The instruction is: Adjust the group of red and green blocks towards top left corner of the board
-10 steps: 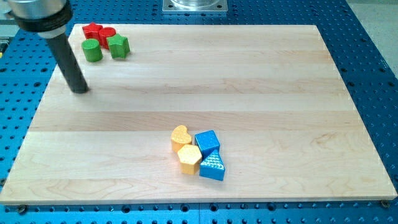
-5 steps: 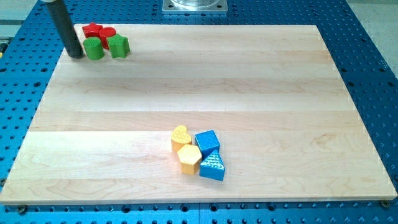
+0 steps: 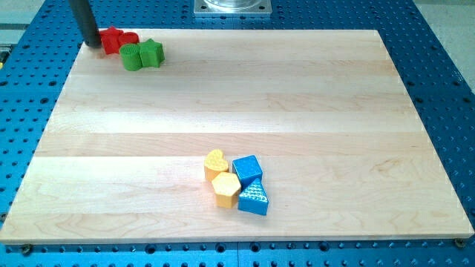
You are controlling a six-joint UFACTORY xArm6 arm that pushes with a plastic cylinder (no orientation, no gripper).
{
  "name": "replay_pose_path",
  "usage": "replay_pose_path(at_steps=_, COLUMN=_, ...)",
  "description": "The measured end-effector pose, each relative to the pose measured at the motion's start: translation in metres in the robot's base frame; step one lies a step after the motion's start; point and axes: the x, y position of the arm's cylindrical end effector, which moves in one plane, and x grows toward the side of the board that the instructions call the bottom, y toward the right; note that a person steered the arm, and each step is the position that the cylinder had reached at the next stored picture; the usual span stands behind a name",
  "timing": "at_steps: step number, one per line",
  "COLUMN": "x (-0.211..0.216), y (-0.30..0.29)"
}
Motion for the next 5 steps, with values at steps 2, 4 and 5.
replay_pose_path(at_steps=2, x=-0.001, y=0.013)
replay_pose_path(at_steps=4, x=0.015, y=0.027)
replay_pose_path(at_steps=5, x=0.023, y=0.033)
